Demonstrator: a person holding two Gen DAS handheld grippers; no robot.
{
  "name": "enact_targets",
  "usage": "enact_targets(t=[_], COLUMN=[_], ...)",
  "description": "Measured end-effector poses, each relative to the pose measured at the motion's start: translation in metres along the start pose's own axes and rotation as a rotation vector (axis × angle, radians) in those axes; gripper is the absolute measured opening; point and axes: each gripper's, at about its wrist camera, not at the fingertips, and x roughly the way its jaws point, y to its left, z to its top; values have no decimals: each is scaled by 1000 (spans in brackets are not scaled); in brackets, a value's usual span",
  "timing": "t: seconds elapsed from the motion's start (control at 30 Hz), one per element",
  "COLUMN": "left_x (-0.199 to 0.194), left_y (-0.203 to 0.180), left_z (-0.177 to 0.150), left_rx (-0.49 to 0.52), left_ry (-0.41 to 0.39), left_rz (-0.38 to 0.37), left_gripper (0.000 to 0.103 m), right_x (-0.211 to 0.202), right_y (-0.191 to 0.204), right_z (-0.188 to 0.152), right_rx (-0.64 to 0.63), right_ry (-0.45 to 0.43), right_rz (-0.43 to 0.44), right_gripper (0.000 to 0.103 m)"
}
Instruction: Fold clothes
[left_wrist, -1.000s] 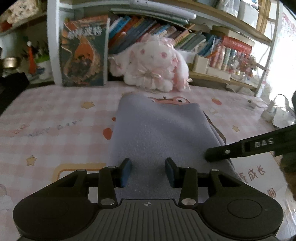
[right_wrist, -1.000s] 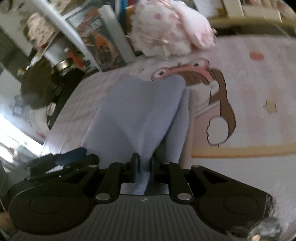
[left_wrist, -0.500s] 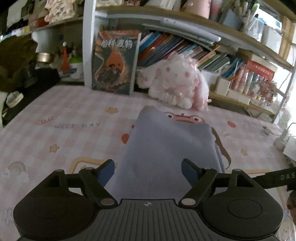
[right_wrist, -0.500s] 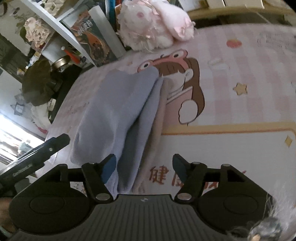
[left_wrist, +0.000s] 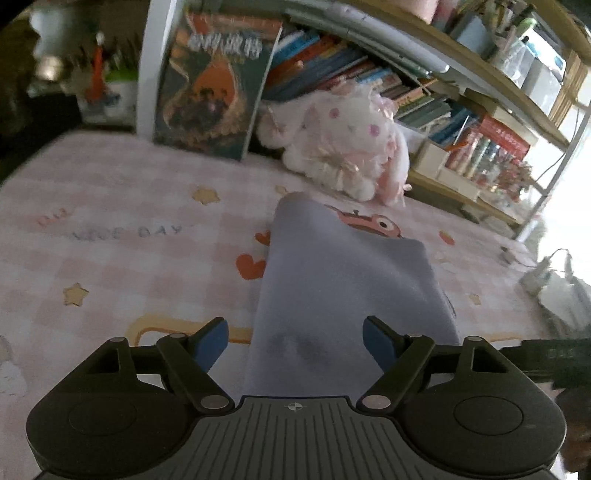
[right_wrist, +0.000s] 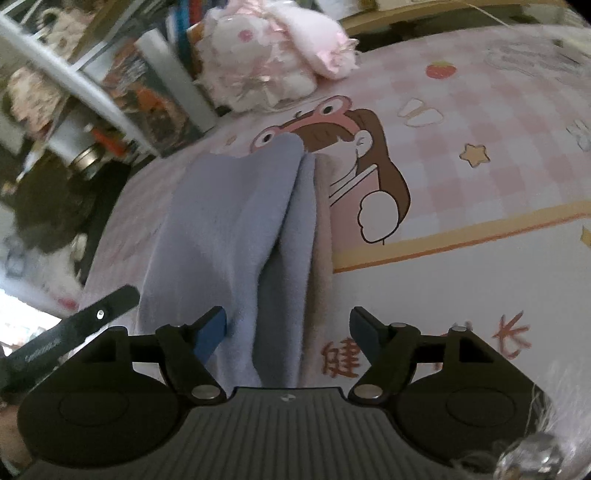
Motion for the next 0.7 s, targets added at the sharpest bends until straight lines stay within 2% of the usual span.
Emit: enact_targets(t=[0.17, 0.37, 0.6, 0.7], left_x=[20, 46, 65, 63], left_y=[30, 40, 37, 32], left_z=[8, 12, 12, 12], left_rx=[-66, -104, -184, -162], left_ry=[93, 186, 208, 199], left_rz=[-150, -253, -275, -237], left_gripper=[82, 80, 75, 66], right_x=[11, 17, 23, 20], right_y=[19, 24, 27, 34], right_z=[-12, -19, -16, -15], right_rx=[53, 103, 99, 39], right_ry=[-37, -64, -61, -67], right_rz=[-79, -117, -116, -119], right_gripper=[72, 72, 65, 57])
